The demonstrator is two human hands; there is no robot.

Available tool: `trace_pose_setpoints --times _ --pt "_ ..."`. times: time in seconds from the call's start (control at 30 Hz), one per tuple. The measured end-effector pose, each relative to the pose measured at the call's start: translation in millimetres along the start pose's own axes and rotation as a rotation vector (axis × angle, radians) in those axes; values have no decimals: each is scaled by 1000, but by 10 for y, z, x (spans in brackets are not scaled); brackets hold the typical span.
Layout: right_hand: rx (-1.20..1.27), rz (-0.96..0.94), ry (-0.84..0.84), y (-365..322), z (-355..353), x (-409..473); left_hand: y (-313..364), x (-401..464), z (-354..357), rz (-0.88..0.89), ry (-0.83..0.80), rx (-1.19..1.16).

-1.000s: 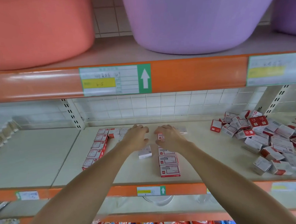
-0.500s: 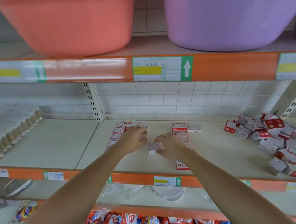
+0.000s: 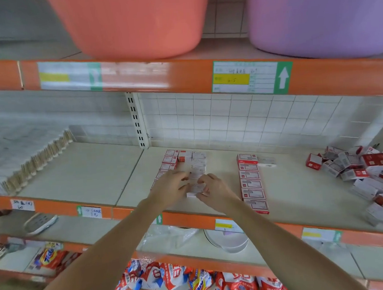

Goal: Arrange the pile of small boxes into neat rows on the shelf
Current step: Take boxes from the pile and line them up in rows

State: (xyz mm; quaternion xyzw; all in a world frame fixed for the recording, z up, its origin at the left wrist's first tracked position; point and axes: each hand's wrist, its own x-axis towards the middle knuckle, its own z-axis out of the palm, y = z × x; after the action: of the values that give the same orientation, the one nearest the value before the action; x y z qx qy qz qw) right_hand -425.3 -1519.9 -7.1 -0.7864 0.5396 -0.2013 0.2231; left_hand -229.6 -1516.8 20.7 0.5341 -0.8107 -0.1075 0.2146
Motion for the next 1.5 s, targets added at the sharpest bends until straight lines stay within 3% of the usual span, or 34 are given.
trace_pose_setpoints --times 0.17,0.77,1.23,1.5 --pt "11 0 13 24 -11 -4 15 -61 138 162 -72 116" --pt "-186 71 44 209 -95 54 70 145 251 118 -28 133" --pt "-171 93 49 231 -189 10 113 254 258 96 -6 146" --pt "-148 60 159 418 -482 -188 515 555 329 140 -182 136"
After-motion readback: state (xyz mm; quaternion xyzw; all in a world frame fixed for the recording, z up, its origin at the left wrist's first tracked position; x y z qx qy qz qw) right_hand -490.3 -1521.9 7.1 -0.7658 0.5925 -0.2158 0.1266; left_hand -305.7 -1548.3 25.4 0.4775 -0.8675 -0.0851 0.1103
